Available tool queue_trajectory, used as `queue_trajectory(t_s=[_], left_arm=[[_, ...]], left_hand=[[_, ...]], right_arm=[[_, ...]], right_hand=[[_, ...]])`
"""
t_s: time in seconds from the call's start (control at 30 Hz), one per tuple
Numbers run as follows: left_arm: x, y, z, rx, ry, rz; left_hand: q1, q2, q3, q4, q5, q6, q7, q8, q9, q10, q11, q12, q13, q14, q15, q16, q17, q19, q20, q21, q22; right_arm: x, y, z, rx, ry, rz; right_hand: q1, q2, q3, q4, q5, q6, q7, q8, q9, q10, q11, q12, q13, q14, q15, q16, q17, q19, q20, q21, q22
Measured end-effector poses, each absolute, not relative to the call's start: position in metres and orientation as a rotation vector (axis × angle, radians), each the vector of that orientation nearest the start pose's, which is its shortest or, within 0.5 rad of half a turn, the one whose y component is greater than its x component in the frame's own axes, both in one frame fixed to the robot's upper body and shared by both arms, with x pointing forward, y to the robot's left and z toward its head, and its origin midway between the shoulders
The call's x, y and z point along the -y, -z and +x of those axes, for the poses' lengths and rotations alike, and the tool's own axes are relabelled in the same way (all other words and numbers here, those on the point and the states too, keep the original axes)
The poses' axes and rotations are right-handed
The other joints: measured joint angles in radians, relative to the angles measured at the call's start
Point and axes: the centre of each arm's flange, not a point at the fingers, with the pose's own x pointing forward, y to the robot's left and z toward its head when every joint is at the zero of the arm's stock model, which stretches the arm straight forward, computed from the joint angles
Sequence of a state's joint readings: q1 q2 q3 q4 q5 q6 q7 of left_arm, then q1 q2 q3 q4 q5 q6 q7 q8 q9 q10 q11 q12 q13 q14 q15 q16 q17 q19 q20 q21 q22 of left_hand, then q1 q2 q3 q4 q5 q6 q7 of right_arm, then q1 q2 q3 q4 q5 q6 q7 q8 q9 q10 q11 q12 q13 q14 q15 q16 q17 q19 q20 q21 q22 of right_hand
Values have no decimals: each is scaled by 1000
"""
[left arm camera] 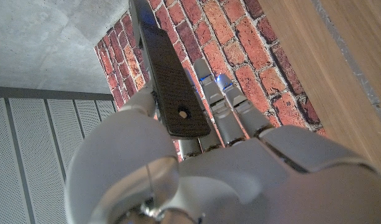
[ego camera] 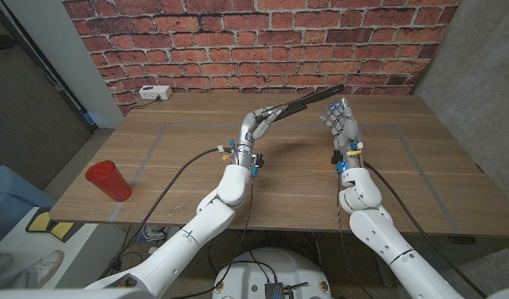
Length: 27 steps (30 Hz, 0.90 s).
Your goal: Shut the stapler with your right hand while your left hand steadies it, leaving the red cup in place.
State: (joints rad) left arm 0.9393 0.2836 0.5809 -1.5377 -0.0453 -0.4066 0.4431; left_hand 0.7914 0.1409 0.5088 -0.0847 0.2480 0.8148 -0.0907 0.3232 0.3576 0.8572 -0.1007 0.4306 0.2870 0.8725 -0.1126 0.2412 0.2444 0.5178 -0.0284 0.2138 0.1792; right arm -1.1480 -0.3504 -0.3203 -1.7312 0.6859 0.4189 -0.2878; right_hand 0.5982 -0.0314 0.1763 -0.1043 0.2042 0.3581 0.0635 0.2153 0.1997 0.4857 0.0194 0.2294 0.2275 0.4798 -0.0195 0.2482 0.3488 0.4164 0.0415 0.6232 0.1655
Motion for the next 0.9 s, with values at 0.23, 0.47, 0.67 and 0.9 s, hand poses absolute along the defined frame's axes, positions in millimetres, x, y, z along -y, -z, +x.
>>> queue_trajectory(t_s=[0.23, 0.47, 0.67, 0.9], left_arm=[[-89, 31, 565, 915, 139, 140], [-89, 29, 565, 921, 141, 160], [-89, 28, 566, 924, 147, 176], [-88, 27, 564, 935, 149, 202]], left_hand=[[7, -7, -2, 2, 0, 4, 4, 0, 2, 0, 0, 7, 0, 5, -5, 3, 0, -6, -2, 0, 0], [7, -7, -5, 0, 4, 4, 4, 0, 3, 0, 0, 7, 0, 5, -5, 3, 0, -13, -2, -8, -2], [7, -7, -5, 0, 4, 7, 0, -7, 2, 0, 0, 7, 0, 5, -5, 3, 0, -17, 1, -8, -3], [12, -12, -6, -1, 4, 9, 2, -7, -1, -1, -1, 8, 0, 5, -5, 3, 5, -22, -3, -8, -3]], right_arm=[[221, 42, 552, 732, -84, 463], [221, 40, 551, 720, -62, 450], [223, 36, 549, 710, -37, 434], [226, 29, 545, 699, -12, 417]], right_hand=[[23, 8, 6, -10, 0, 14, 6, 0, 0, 40, -3, 8, 0, 33, -9, 15, -6, 22, -7, -6, 0], [29, 13, 6, -10, -4, 21, -1, 0, 0, 52, -9, 8, -5, 30, -15, 15, -6, 42, -2, -9, 0], [29, 13, 2, -14, -6, 41, 1, 8, 0, 78, -14, 15, -5, 20, -26, 15, -6, 50, -11, -13, 5], [34, 19, 2, -14, -6, 69, 11, 15, -5, 118, -14, 25, -5, 26, -31, 23, -6, 74, -17, -13, 5]])
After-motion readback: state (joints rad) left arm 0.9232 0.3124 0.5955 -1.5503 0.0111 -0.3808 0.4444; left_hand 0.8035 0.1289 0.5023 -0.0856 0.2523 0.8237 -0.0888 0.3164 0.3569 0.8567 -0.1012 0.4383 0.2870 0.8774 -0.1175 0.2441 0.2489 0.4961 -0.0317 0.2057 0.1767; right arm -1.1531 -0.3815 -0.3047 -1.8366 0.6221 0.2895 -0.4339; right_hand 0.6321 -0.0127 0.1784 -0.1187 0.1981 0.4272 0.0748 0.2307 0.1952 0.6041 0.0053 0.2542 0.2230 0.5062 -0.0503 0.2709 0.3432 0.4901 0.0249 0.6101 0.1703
